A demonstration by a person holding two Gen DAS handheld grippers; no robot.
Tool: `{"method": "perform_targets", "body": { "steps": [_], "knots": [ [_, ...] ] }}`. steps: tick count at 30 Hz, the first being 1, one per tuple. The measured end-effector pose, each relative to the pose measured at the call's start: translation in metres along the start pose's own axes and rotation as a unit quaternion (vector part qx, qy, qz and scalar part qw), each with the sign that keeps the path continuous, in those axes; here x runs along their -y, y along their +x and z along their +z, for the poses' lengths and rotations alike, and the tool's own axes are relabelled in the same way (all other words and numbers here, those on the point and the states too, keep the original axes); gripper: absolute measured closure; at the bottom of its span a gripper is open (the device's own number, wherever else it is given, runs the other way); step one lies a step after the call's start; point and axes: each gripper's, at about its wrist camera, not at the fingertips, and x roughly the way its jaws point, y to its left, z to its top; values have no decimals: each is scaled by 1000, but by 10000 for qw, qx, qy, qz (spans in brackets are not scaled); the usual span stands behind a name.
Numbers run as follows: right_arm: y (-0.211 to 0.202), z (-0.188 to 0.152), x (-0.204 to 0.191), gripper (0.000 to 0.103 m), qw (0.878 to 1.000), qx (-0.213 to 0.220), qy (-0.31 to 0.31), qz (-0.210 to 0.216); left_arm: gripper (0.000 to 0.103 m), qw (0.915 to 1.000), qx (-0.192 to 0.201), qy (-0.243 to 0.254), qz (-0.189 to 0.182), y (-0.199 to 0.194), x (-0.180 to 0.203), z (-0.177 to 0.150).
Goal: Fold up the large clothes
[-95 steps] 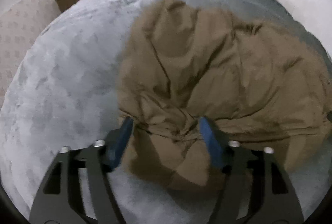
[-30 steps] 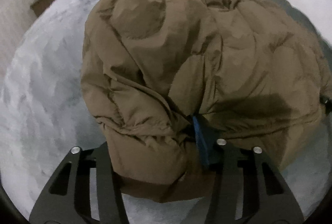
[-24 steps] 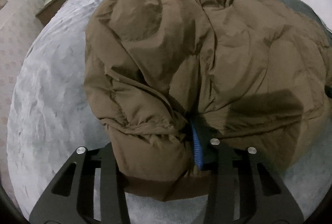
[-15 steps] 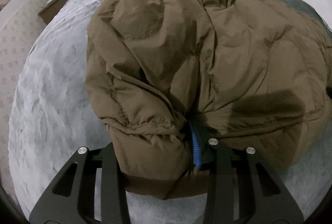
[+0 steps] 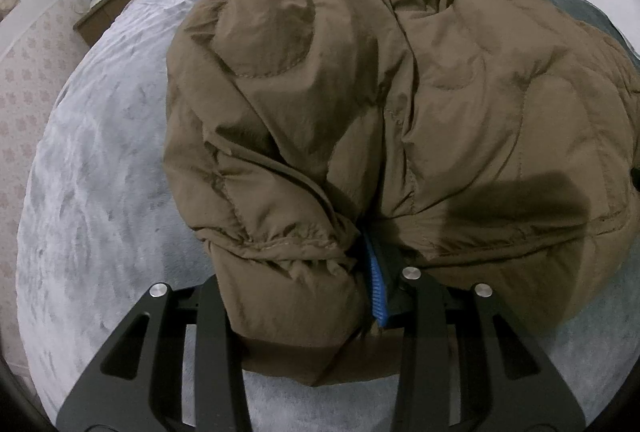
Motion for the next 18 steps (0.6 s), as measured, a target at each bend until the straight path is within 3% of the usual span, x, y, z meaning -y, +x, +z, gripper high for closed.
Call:
{"method": "perform_targets", "body": {
  "steps": [18],
  "knots": [
    [9, -1, -4, 71, 9997, -141, -60, -204, 62, 9997, -2, 109, 237, 5, 16, -1]
  ]
}}
